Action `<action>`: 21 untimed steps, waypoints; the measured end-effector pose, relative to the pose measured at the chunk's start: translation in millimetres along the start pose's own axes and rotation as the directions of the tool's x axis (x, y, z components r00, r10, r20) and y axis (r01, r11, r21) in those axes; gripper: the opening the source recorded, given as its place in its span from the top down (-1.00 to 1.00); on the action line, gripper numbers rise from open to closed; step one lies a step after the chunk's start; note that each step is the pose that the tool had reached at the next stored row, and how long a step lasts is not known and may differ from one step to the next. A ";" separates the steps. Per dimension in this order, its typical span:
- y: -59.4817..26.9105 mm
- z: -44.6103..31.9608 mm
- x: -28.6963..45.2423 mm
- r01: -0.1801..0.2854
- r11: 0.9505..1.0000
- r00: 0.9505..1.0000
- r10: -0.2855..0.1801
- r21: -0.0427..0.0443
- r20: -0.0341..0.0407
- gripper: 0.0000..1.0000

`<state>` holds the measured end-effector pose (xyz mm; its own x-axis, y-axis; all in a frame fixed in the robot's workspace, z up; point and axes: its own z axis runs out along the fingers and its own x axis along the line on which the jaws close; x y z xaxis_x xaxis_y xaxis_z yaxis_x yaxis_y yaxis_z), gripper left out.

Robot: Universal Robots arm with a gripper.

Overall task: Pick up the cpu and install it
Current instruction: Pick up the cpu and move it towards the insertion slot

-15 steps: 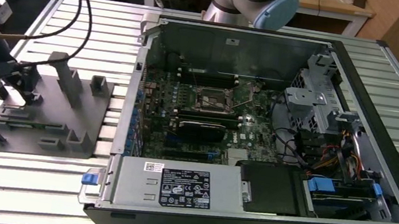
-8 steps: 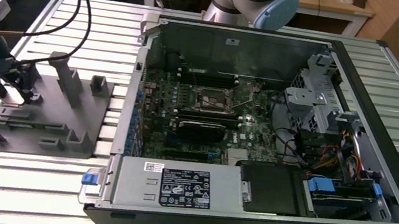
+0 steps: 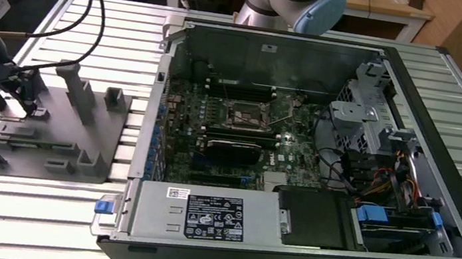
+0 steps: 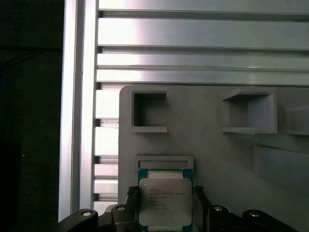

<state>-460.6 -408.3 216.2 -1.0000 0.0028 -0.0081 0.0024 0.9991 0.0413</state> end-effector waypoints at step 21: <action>1.1 -17.1 -0.1 0.000 1.000 1.000 0.000 0.000 0.000 -0.06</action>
<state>-460.6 -407.9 233.4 -1.0000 0.0028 -0.0080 0.0024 0.9991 0.0412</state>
